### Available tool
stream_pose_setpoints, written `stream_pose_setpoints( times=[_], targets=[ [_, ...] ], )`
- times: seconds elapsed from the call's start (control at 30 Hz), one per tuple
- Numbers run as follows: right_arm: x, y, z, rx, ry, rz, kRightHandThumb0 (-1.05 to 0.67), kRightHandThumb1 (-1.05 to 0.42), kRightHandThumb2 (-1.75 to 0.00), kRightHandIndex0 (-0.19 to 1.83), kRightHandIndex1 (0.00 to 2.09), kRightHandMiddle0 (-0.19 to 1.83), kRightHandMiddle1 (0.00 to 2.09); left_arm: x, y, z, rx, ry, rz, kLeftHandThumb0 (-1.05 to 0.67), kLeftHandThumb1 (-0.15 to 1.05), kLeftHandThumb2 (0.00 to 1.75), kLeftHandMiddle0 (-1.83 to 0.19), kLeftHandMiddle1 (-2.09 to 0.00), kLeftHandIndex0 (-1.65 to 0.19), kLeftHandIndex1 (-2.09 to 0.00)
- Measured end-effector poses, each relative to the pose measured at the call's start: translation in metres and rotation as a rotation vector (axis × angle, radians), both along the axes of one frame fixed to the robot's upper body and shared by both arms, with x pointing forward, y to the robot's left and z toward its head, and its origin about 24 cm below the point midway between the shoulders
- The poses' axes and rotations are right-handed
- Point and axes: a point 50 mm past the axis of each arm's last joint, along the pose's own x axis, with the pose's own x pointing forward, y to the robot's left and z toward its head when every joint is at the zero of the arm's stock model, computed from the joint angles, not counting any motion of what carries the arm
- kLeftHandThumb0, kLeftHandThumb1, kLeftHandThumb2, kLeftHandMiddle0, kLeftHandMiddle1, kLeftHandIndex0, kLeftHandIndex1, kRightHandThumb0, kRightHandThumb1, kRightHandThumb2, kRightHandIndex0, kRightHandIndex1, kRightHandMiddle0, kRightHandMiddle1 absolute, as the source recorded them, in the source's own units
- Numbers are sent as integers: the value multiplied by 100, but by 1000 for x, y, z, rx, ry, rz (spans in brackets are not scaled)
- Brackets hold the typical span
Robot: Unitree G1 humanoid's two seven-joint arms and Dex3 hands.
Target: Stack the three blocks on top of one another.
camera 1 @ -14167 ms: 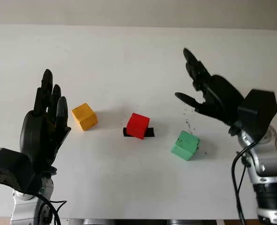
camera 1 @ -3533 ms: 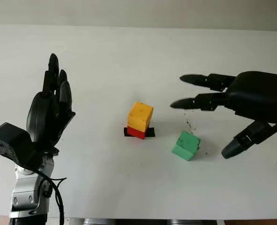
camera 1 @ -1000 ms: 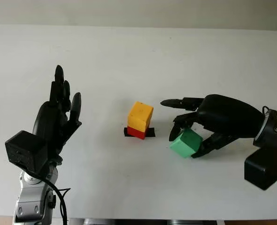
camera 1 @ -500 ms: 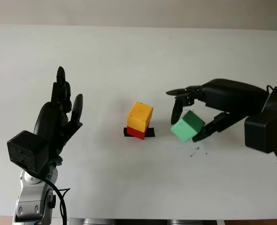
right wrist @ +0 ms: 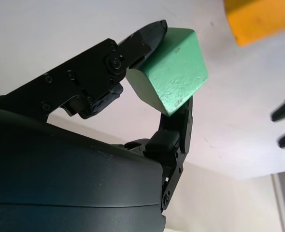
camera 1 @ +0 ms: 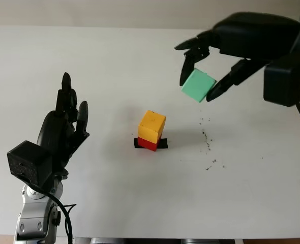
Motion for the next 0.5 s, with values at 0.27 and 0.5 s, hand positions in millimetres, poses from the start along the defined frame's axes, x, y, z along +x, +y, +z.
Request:
stream_pose_setpoints(
  times=[0.27, 0.5],
  targets=[
    [3, 35, 17, -29, 27, 65, -44, -74, -5, 46, 6, 96, 75, 2, -1, 3, -1, -18, -4, -72, 105, 69, 19, -1, 19, 0],
    [5, 33, 15, -28, 40, 58, -44, -74, -5, 46, 6, 93, 79, 3, -4, 3, -6, -17, -4, -72, 105, 69, 19, -1, 19, 0]
  ],
)
